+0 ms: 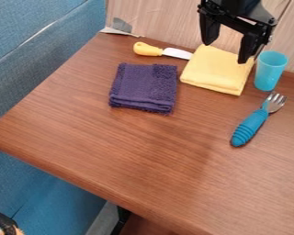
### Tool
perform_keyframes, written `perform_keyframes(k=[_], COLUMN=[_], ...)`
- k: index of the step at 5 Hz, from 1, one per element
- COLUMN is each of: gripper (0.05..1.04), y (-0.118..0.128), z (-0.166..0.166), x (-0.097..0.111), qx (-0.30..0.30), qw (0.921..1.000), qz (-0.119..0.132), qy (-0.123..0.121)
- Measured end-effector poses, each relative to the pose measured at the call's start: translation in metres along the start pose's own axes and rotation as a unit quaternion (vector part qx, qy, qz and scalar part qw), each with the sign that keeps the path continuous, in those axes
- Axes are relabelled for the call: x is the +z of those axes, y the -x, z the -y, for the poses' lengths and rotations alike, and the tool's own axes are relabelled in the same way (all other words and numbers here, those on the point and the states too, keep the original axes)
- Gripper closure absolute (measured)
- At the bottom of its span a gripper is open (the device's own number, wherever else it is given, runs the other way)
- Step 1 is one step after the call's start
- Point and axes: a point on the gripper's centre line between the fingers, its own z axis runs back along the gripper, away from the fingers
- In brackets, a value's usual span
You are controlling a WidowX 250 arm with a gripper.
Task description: Moved the purple towel to the bottom right side of the table
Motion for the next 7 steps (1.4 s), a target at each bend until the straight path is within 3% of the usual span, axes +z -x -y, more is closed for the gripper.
perform_keyframes(k=[2, 3, 4, 6, 7], gripper=[0.083, 0.083, 0.083, 0.083, 0.083], y=[0.018, 0.026, 0.032, 0.049, 0.052], z=[-0.01, -0.028, -0.052, -0.086, -0.098], x=[-0.024, -0.019, -0.021, -0.053, -0.064], qx=[0.03, 0.062, 0.098, 0.148, 0.16], qw=[0.9991, 0.9977, 0.9942, 0.9854, 0.9825], qz=[-0.028, -0.023, -0.021, -0.058, -0.062], qy=[-0.004, -0.013, -0.039, -0.059, -0.074])
